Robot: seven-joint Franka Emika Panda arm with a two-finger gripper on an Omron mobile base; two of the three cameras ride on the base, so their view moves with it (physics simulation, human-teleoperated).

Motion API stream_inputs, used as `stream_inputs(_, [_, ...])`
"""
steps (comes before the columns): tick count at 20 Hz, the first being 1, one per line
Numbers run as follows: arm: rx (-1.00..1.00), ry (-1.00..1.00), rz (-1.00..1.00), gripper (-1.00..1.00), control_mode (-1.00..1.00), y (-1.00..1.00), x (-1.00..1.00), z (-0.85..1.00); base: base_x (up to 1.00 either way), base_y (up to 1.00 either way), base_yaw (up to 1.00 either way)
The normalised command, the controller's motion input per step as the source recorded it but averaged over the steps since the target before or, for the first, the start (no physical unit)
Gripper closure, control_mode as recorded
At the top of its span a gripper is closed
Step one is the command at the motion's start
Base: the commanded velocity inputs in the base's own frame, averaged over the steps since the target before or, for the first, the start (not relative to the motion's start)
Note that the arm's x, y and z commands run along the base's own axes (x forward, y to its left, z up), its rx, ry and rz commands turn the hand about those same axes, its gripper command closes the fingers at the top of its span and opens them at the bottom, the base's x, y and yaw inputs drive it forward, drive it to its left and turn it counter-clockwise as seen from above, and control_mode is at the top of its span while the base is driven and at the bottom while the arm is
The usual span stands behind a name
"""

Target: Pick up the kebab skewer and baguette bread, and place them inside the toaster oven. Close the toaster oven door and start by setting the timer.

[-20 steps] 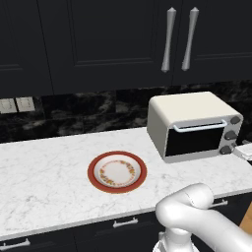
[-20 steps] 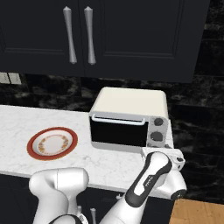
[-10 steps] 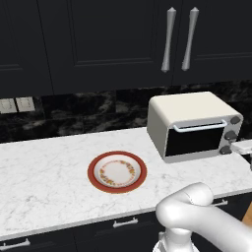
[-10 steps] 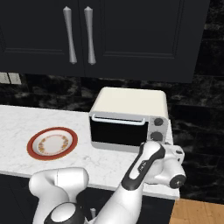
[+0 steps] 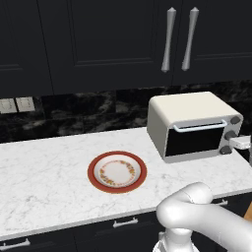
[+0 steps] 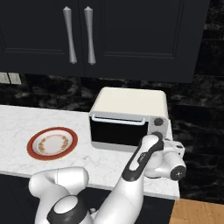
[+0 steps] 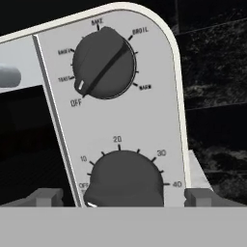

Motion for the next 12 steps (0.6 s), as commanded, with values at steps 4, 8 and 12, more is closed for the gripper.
stream_inputs(4, [-0.04,0.00,0.00,-1.00,-1.00,0.00,0.07,-0.12,0.00,0.00,0.00])
stream_inputs(8, [-0.02,0.00,0.00,-1.00,-1.00,0.05,0.16,-0.04,0.00,0.00,0.00])
stream_inputs(12, [0.00,0.00,0.00,-1.00,-1.00,0.10,0.17,0.00,0.00,0.00,0.00])
